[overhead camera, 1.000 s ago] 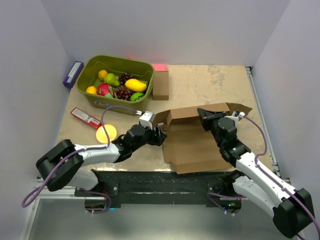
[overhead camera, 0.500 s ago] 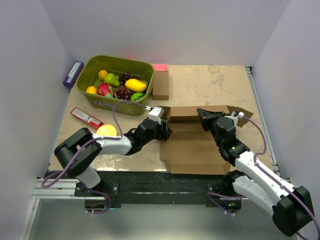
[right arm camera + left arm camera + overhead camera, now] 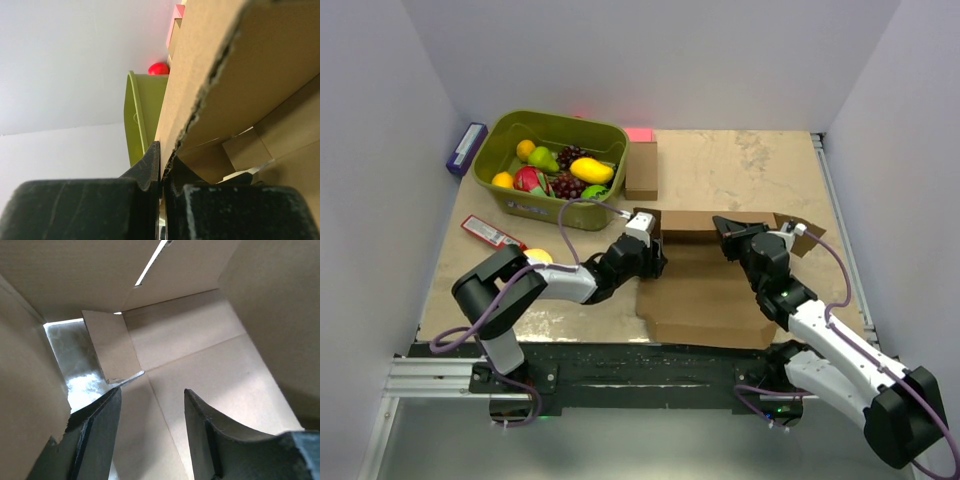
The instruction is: Fold the paper box
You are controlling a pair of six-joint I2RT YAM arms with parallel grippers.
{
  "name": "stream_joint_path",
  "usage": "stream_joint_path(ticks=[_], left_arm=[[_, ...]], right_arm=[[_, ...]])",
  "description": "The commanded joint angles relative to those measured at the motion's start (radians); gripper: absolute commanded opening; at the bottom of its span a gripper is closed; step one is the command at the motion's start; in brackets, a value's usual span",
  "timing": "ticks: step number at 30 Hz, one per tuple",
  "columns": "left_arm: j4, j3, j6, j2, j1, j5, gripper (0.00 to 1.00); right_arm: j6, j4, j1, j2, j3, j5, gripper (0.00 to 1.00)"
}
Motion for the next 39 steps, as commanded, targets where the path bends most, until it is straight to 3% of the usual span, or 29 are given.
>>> stream_joint_path(ticks=[1, 4, 9, 17, 24, 32, 39], left_arm=[[0.020, 0.058, 0.042, 0.020, 0.000, -0.090, 0.57], [0.021, 0.023, 0.016, -0.017, 0.000, -0.130, 0.58], [0.173, -0.138, 0.005, -0.175, 0.000, -0.135, 0.71], [0.202, -0.201, 0.118, -0.289, -0.064, -0.092, 0.67], [0.160, -0.140, 0.135, -0.197, -0.100, -0.087, 0.59], [0.117, -0.036, 0.122, -0.091, -0.019, -0.064, 0.56], [0.020, 0.004, 0.112, -0.055, -0.009, -0.167, 0.53]], right_arm=[[-0.016, 0.009, 0.014, 0.017, 0.012, -0.021, 0.00], [-0.014, 0.009, 0.014, 0.019, 0.012, -0.016, 0.00], [-0.004, -0.002, 0.012, 0.006, 0.011, 0.010, 0.00], [0.006, 0.020, 0.014, 0.032, 0.012, 0.002, 0.00], [0.010, 0.034, 0.015, 0.040, 0.014, -0.013, 0.00], [0.009, 0.008, 0.015, 0.000, 0.005, -0.001, 0.00], [0.007, 0.006, 0.015, -0.001, 0.006, -0.002, 0.00]])
